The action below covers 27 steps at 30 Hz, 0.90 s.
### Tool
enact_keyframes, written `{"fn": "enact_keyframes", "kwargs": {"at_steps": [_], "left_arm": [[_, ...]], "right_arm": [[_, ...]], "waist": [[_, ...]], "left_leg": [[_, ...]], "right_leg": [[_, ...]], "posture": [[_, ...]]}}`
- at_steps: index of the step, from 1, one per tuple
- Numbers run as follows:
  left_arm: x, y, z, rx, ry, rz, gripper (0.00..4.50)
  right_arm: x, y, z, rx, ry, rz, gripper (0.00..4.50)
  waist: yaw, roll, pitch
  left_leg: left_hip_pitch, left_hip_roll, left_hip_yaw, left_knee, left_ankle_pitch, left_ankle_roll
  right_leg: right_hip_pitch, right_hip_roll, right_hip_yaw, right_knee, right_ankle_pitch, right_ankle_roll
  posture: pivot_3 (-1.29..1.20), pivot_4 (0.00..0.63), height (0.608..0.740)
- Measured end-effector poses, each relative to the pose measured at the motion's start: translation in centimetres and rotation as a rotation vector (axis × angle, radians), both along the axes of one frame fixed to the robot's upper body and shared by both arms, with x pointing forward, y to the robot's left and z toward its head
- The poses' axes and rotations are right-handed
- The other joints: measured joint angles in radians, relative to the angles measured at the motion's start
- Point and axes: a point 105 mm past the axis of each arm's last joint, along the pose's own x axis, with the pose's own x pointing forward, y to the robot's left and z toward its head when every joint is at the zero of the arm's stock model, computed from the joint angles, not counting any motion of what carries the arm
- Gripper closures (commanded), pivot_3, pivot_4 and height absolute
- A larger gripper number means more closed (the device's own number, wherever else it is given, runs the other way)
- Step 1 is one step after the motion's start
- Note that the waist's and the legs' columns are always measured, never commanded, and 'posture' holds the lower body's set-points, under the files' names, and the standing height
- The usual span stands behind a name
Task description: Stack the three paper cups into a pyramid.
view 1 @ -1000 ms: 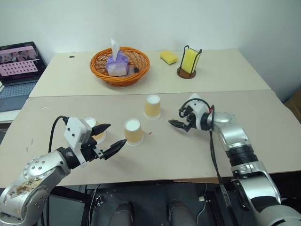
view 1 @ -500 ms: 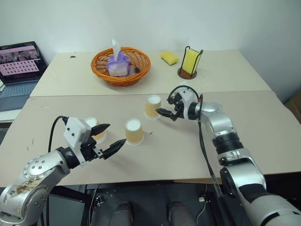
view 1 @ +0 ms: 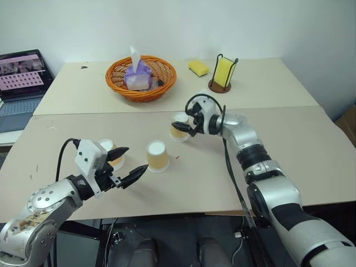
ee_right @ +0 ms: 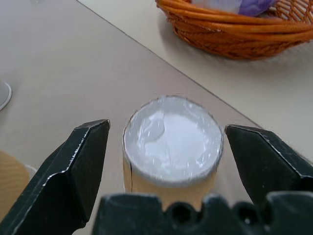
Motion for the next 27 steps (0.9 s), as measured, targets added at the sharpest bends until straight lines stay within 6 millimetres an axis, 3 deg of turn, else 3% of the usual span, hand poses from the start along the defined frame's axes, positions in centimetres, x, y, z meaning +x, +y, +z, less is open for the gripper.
{"fn": "enact_keyframes", "kwargs": {"at_steps": [12,15,18,27], "left_arm": [[-0.05,0.08,-0.05,0.000,0.003,0.003,0.00],[-0.05,0.09,-0.05,0.000,0.002,0.003,0.00],[-0.04,0.09,-0.04,0.000,0.002,0.004,0.00],[0.02,0.27,0.19,0.006,-0.007,0.009,0.00]], "right_arm": [[0.51,0.11,-0.38,0.023,0.025,-0.016,0.08],[0.55,0.10,-0.33,0.024,0.026,-0.016,0.79],[0.59,0.19,0.01,0.024,0.019,-0.012,1.80],[0.53,0.23,0.44,0.040,0.015,0.000,1.92]], "waist": [[-0.001,0.000,0.000],[-0.001,0.000,0.000],[-0.001,0.000,0.000],[-0.001,0.000,0.000]], "left_leg": [[0.000,0.000,0.000,0.000,0.000,0.000],[0.000,0.000,0.000,0.000,0.000,0.000],[0.000,0.000,0.000,-0.001,0.000,0.000],[0.000,0.000,0.000,-0.001,0.000,0.000]], "right_leg": [[0.000,0.000,0.000,0.000,0.000,0.000],[0.000,0.000,0.000,0.000,0.000,0.000],[0.000,0.000,0.000,0.000,0.000,0.000],[0.000,0.000,0.000,0.000,0.000,0.000]], "posture": [[0.00,0.150,0.740],[0.00,0.150,0.740],[0.00,0.150,0.740],[0.00,0.150,0.740]]}}
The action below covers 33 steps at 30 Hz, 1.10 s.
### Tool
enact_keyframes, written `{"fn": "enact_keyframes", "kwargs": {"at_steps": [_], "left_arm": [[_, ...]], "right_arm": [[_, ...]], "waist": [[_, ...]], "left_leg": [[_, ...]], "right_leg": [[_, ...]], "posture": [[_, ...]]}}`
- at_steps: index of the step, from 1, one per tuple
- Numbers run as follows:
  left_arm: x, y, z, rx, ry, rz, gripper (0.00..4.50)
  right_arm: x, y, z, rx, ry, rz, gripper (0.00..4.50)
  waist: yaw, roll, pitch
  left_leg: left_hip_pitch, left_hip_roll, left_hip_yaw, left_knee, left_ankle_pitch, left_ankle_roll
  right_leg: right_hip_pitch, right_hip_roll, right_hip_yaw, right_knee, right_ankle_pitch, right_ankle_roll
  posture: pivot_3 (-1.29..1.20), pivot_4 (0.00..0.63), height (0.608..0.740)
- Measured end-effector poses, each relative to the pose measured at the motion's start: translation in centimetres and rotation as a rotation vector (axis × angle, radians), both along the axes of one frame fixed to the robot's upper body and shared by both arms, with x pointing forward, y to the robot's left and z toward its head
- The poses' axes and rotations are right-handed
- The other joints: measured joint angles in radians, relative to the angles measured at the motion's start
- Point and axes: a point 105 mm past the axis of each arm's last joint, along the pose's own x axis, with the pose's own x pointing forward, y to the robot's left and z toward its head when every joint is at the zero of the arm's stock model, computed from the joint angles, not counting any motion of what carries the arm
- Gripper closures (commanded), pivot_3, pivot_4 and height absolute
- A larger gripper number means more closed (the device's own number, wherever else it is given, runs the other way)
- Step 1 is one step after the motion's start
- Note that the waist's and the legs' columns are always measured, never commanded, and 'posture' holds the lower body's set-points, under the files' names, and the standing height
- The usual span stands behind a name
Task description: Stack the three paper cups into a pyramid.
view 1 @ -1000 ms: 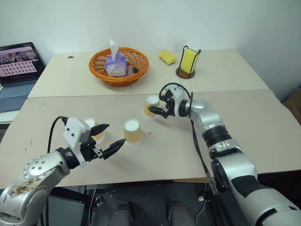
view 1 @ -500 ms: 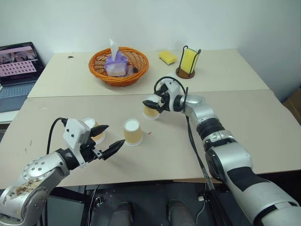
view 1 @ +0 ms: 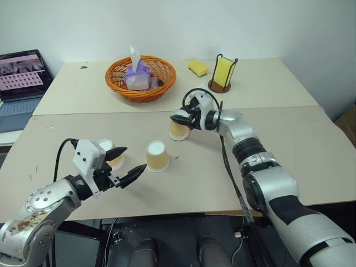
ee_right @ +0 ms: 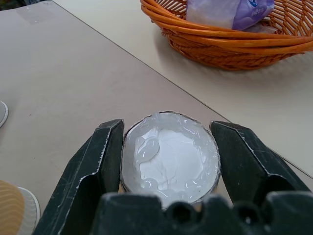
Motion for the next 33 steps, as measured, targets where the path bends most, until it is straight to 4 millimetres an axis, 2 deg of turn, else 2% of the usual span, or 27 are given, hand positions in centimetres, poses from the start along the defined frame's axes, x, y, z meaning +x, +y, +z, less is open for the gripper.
{"fn": "enact_keyframes", "kwargs": {"at_steps": [2,5,7,9,11,14,16,18,21,25,30,33], "left_arm": [[0.0,0.0,0.0,0.000,0.000,0.000,0.00],[0.1,-0.1,0.1,0.000,-0.005,-0.004,0.00],[0.2,-0.1,0.1,-0.001,-0.005,-0.004,0.00],[0.2,-0.1,0.2,-0.001,-0.006,-0.005,0.00],[0.2,-0.1,0.2,-0.002,-0.006,-0.007,0.00],[0.2,-0.3,0.2,-0.002,-0.007,-0.014,0.00],[0.2,-0.3,0.3,-0.001,-0.008,-0.015,0.00],[0.2,-0.3,0.4,0.003,-0.011,-0.019,0.00],[0.2,-0.3,0.4,0.006,-0.010,-0.024,0.00],[0.2,-0.3,0.5,0.007,-0.008,-0.028,0.00],[0.2,-0.1,0.7,0.013,-0.014,-0.025,0.00],[0.1,-0.1,0.7,0.015,-0.014,-0.024,0.00]], "right_arm": [[-0.2,-0.1,1.0,0.043,-0.009,0.023,1.92],[-1.6,-1.6,5.3,0.138,-0.090,0.137,1.92],[-3.4,-2.9,7.5,0.128,-0.172,0.233,1.92],[-6.1,-3.7,7.9,0.110,-0.199,0.369,1.92],[-8.4,-3.9,7.3,0.123,-0.159,0.494,1.92],[-10.6,-4.0,7.0,0.116,-0.121,0.605,1.92],[-11.6,-3.8,6.6,0.069,-0.126,0.648,1.92],[-12.1,-3.3,5.4,0.022,-0.103,0.679,1.92],[-12.1,-2.7,3.3,-0.046,-0.066,0.686,1.92],[-11.1,-2.7,1.1,-0.167,-0.074,0.657,1.92],[-10.1,-3.2,-0.8,-0.231,-0.058,0.623,1.92],[-9.5,-3.0,-1.1,-0.232,-0.055,0.610,1.92]], "waist": [[0.000,0.000,0.000],[0.009,0.001,0.001],[0.015,0.001,0.001],[0.022,0.001,0.001],[0.020,0.001,0.001],[0.017,0.001,0.001],[0.017,0.001,0.001],[0.017,0.001,0.001],[0.021,0.001,0.001],[0.025,0.001,0.001],[0.025,0.001,0.001],[0.022,0.001,0.001]], "left_leg": [[-0.001,0.000,0.000,0.000,0.000,0.000],[-0.003,0.000,-0.001,0.000,0.000,0.000],[-0.004,0.000,-0.001,0.000,0.000,0.000],[-0.004,0.000,-0.001,0.001,0.000,0.000],[-0.003,0.000,0.000,0.001,0.000,0.000],[0.001,0.001,0.000,0.001,0.000,0.000],[0.003,0.002,0.000,0.000,0.000,0.000],[0.003,0.001,0.000,0.001,0.000,0.000],[0.002,0.001,0.000,0.001,0.000,0.000],[0.002,0.001,0.000,0.001,0.000,0.000],[0.002,0.001,0.000,0.001,0.000,0.000],[0.002,0.001,0.000,0.001,0.000,0.000]], "right_leg": [[-0.001,0.000,0.000,0.000,0.000,0.000],[-0.002,-0.001,-0.001,0.000,0.000,0.000],[-0.001,-0.001,-0.002,-0.002,0.000,0.000],[-0.001,-0.001,-0.002,-0.002,0.000,0.000],[-0.001,-0.001,-0.001,-0.001,0.000,0.000],[0.001,0.000,-0.001,0.000,0.000,0.000],[0.003,0.001,-0.001,-0.001,0.000,0.000],[0.004,0.001,-0.001,-0.002,0.000,0.000],[0.003,0.001,-0.001,-0.002,0.000,0.000],[0.004,0.001,-0.001,-0.003,0.000,0.000],[0.004,0.001,-0.001,-0.003,0.000,0.000],[0.004,0.001,-0.001,-0.002,0.000,0.000]], "posture": [[0.00,0.150,0.740],[0.00,0.150,0.740],[0.00,0.150,0.740],[0.00,0.150,0.740],[0.00,0.150,0.740],[0.00,0.150,0.740],[0.00,0.150,0.740],[0.00,0.150,0.740],[0.00,0.150,0.740],[0.00,0.150,0.740],[0.00,0.150,0.740],[0.00,0.150,0.740]]}}
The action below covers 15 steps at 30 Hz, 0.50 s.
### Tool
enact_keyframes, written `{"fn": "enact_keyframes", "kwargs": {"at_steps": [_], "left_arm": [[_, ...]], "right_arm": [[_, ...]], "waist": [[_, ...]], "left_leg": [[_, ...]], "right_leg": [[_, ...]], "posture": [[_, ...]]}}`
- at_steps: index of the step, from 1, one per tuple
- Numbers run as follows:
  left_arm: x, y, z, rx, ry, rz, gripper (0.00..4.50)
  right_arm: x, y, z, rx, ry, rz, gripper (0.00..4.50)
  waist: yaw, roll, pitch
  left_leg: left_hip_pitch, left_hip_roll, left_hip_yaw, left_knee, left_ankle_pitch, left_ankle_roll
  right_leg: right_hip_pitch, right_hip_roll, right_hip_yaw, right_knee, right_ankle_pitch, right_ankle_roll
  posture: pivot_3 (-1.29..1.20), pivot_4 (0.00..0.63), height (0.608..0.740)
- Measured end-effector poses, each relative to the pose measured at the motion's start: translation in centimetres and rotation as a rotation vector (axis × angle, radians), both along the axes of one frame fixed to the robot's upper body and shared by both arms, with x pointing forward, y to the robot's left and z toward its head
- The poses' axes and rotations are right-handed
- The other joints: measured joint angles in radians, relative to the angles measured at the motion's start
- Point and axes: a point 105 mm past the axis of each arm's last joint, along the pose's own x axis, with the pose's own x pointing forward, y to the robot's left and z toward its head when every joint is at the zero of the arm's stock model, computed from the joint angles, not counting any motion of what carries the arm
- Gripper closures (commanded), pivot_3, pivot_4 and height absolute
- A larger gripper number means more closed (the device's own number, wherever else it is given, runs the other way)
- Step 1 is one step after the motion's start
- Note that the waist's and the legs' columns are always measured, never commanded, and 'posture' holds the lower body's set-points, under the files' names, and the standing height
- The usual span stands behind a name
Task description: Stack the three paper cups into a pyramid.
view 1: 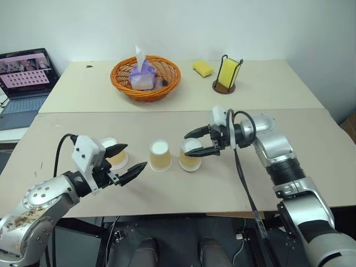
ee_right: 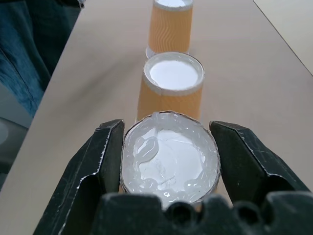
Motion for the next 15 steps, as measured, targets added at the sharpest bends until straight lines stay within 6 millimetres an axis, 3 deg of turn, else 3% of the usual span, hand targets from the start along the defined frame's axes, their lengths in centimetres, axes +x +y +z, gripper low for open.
{"fn": "enact_keyframes", "kwargs": {"at_steps": [15], "left_arm": [[-0.1,0.3,0.2,0.003,-0.009,0.016,0.00]], "right_arm": [[0.9,2.6,-1.3,0.047,0.055,-0.013,1.92]], "waist": [[0.002,0.000,0.000]], "left_leg": [[0.000,0.000,0.000,0.000,0.000,0.000]], "right_leg": [[0.000,0.000,0.000,0.000,0.000,0.000]], "posture": [[0.00,0.150,0.740]]}}
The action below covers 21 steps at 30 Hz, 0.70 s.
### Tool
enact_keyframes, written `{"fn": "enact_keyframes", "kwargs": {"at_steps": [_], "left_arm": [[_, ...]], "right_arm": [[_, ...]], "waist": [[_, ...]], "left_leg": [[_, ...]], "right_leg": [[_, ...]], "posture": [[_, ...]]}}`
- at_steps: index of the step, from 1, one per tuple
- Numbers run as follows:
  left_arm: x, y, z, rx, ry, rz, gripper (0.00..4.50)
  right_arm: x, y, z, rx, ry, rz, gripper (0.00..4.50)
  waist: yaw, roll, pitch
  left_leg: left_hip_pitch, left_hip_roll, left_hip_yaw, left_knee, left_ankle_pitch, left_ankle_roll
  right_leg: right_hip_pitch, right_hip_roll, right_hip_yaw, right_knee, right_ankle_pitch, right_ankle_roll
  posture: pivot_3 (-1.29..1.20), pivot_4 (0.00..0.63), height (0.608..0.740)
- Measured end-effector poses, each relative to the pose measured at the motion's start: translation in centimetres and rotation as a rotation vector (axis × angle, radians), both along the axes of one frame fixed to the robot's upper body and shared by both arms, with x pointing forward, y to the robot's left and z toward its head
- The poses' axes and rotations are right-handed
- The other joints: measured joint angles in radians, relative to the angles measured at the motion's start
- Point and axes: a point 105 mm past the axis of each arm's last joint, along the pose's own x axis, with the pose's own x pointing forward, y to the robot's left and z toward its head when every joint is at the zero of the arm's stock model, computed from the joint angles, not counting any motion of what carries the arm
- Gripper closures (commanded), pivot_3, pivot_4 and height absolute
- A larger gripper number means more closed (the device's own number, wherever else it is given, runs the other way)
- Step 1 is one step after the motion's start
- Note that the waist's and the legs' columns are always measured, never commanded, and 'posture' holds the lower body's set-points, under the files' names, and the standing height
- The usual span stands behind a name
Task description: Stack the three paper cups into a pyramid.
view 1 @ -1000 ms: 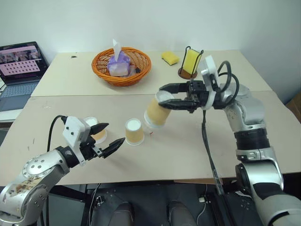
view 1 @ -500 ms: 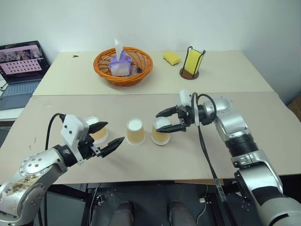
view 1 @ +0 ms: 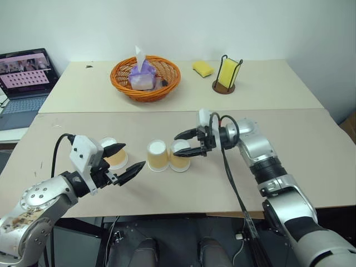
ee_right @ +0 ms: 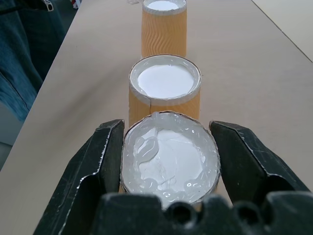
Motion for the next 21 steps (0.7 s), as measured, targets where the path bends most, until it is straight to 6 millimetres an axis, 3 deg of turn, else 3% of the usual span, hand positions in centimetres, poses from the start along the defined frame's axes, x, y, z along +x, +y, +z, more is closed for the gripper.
{"fn": "enact_keyframes", "kwargs": {"at_steps": [6,8,11,18,21], "left_arm": [[0.0,0.0,0.1,0.001,-0.002,0.000,0.00],[0.0,0.0,0.1,0.001,-0.003,0.000,0.00],[0.0,0.0,0.1,0.001,-0.003,0.000,0.00],[0.1,0.0,0.2,0.001,-0.006,-0.001,0.00],[0.1,0.0,0.2,-0.002,-0.008,0.000,0.00]], "right_arm": [[0.5,-0.1,-0.3,0.000,0.009,-0.026,1.92],[0.6,-0.1,-0.3,0.001,0.009,-0.030,0.93],[0.8,-0.3,-0.6,-0.006,0.019,-0.049,0.09],[0.9,-0.2,-0.6,0.002,0.020,-0.057,0.04],[0.5,-0.1,0.4,0.026,0.001,-0.033,0.04]], "waist": [[-0.001,0.000,0.000],[-0.001,0.000,0.000],[-0.001,0.000,0.000],[0.000,0.000,0.000],[0.000,0.000,0.000]], "left_leg": [[0.001,0.000,0.000,0.000,0.000,0.000],[0.001,0.000,0.000,0.000,0.000,0.000],[0.001,0.000,0.000,0.000,0.000,0.000],[0.000,0.000,0.000,0.000,0.000,0.000],[0.000,0.000,0.000,0.000,0.000,0.000]], "right_leg": [[0.000,0.000,0.000,0.000,0.000,0.000],[0.001,0.000,0.000,0.000,0.000,0.000],[0.001,0.000,0.000,0.000,0.000,0.000],[0.000,0.000,0.000,0.000,0.000,0.000],[0.000,0.000,0.000,0.000,0.000,0.000]], "posture": [[0.00,0.150,0.740],[0.00,0.150,0.740],[0.00,0.150,0.740],[0.00,0.150,0.740],[0.00,0.150,0.740]]}}
